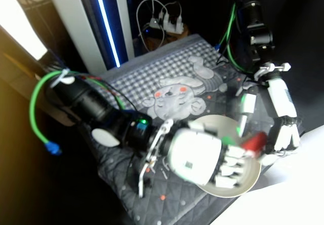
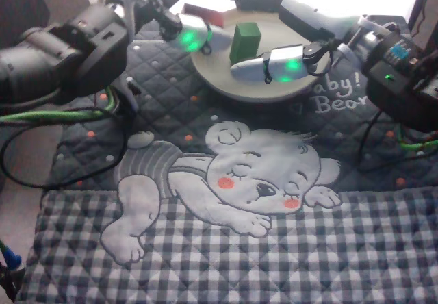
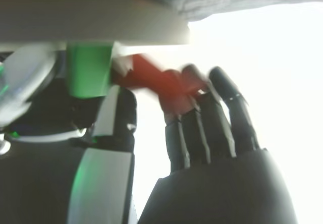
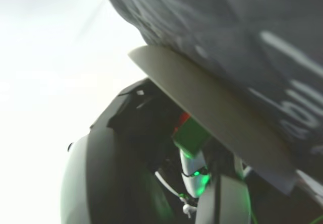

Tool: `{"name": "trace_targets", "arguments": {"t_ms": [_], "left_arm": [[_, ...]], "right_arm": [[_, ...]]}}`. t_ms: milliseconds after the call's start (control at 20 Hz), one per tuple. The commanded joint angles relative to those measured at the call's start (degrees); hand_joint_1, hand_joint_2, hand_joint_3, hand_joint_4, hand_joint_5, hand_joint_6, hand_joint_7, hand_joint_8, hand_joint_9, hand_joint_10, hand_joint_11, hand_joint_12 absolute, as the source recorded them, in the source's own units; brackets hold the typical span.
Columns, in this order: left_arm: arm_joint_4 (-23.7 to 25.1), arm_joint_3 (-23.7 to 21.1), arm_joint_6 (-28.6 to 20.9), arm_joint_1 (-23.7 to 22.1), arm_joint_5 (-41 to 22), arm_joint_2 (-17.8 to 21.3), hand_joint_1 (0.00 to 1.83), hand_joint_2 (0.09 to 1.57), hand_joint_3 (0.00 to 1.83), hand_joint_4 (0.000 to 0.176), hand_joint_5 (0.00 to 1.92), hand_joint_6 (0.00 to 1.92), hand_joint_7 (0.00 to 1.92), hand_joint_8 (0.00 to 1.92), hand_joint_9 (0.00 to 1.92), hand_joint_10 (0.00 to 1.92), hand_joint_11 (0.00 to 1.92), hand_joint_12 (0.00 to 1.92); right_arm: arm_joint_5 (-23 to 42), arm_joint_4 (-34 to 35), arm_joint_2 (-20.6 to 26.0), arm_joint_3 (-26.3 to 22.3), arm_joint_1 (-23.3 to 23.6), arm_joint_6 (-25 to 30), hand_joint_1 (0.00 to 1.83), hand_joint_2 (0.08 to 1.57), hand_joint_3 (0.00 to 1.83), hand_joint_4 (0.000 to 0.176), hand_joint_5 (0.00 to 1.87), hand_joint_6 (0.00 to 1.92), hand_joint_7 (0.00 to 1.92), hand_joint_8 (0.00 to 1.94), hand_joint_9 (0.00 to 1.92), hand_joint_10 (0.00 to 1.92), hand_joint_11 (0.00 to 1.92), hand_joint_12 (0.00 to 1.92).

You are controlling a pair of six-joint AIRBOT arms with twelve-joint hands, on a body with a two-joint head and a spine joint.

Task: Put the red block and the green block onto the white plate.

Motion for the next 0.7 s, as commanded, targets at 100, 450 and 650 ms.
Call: {"name": "trace_targets", "arguments": {"t_ms": [100,450,650], "left_arm": [[-2.16,-8.27,0.55,2.05,-14.77,7.44,1.02,0.92,0.0,0.049,0.29,0.0,0.29,0.0,0.29,0.0,0.0,0.78],[-3.99,-33.89,4.61,15.5,-39.59,26.5,1.05,0.92,0.0,0.065,0.21,0.0,0.19,0.0,0.18,0.0,0.0,0.54],[-7.34,-43.84,4.65,26.57,-56.11,33.08,1.04,0.95,0.0,0.05,0.15,0.0,0.13,0.0,0.12,0.0,0.0,0.34]], "right_arm": [[14.73,1.32,7.36,-5.36,0.18,0.95,0.67,0.88,0.0,0.173,0.07,0.0,0.19,0.0,0.14,0.0,0.0,0.4],[34.73,5.6,23.85,-26.08,-14.94,-2.16,0.73,0.82,0.0,0.176,0.05,0.01,0.16,0.0,0.05,0.0,0.0,0.0],[45.34,10.54,28.83,-34.22,-26.95,-3.1,0.81,0.8,0.0,0.176,0.1,0.0,0.18,0.0,0.05,0.0,0.0,0.0]]}}
